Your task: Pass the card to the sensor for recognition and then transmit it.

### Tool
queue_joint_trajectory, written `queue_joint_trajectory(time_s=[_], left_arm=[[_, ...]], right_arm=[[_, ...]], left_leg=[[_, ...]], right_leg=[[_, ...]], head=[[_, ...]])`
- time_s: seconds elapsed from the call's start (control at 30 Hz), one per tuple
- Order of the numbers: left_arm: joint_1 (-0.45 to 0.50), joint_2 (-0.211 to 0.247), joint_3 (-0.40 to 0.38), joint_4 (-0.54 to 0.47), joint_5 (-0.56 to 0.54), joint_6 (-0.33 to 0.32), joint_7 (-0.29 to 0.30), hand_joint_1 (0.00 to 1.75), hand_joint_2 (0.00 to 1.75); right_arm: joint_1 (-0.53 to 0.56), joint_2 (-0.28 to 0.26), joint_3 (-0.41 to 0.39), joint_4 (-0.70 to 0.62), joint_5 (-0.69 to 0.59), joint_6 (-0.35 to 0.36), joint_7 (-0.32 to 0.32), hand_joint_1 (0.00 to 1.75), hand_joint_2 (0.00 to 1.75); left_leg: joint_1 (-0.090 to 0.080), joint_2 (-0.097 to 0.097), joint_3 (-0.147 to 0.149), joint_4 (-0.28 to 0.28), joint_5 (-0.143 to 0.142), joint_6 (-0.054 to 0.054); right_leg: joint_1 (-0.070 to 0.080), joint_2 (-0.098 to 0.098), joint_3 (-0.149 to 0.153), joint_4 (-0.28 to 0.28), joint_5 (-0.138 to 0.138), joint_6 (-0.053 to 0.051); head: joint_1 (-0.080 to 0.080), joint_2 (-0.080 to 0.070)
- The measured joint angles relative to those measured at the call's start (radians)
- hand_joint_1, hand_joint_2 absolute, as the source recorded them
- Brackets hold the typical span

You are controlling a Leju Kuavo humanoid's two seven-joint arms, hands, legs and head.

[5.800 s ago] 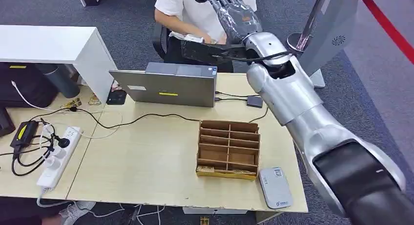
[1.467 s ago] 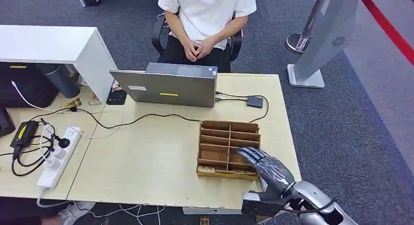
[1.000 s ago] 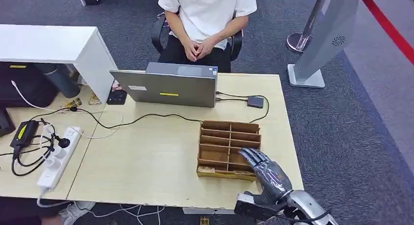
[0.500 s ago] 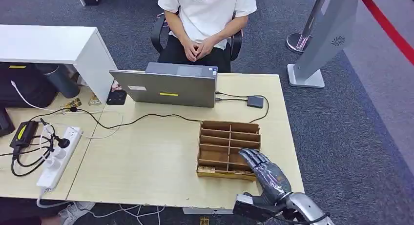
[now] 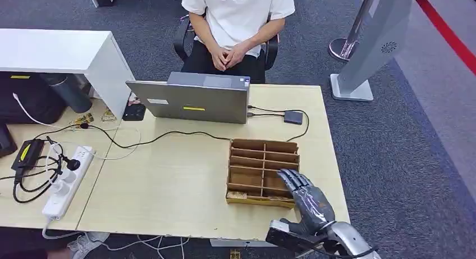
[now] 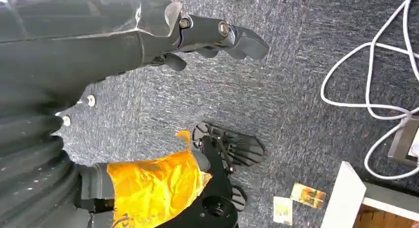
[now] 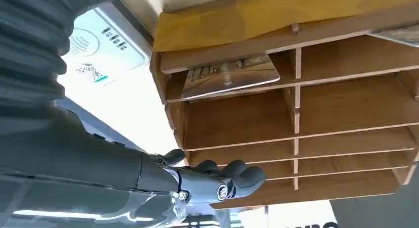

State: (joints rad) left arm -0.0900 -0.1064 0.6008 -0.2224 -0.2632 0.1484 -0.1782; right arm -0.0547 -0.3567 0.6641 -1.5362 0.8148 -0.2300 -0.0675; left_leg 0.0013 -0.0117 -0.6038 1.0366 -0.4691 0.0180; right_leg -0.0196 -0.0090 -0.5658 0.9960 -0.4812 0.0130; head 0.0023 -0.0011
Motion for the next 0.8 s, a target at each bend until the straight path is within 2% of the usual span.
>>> queue_joint_trajectory(time_s=[0.7,0.73,0.77,0.8], left_arm=[[-0.001,0.000,0.000,0.000,-0.006,0.005,0.000,0.00,1.75],[-0.001,0.000,0.000,0.000,-0.006,0.006,0.000,0.00,1.75],[-0.001,0.000,0.000,0.000,-0.006,0.007,0.000,0.00,1.75],[-0.001,0.000,0.000,0.000,-0.006,0.008,0.000,0.00,1.75]], right_arm=[[0.005,0.025,-0.016,0.017,0.010,-0.005,0.000,0.00,1.75],[0.005,0.026,-0.016,0.018,0.013,-0.006,0.000,0.54,1.75],[0.005,0.027,-0.016,0.019,0.017,-0.007,0.000,1.33,1.75],[0.005,0.029,-0.016,0.020,0.019,-0.008,0.001,1.48,1.75]], left_leg=[[0.000,0.000,0.000,0.000,0.000,0.000],[0.000,0.000,0.000,0.000,0.000,0.000],[0.000,0.000,0.000,0.000,0.000,0.000],[0.000,0.000,0.000,0.000,0.000,0.000]], right_leg=[[0.000,0.000,0.000,0.000,0.000,0.000],[0.000,0.000,0.000,0.000,0.000,0.000],[0.000,0.000,0.000,0.000,0.000,0.000],[0.000,0.000,0.000,0.000,0.000,0.000]], head=[[0.000,0.000],[0.000,0.000],[0.000,0.000],[0.000,0.000]])
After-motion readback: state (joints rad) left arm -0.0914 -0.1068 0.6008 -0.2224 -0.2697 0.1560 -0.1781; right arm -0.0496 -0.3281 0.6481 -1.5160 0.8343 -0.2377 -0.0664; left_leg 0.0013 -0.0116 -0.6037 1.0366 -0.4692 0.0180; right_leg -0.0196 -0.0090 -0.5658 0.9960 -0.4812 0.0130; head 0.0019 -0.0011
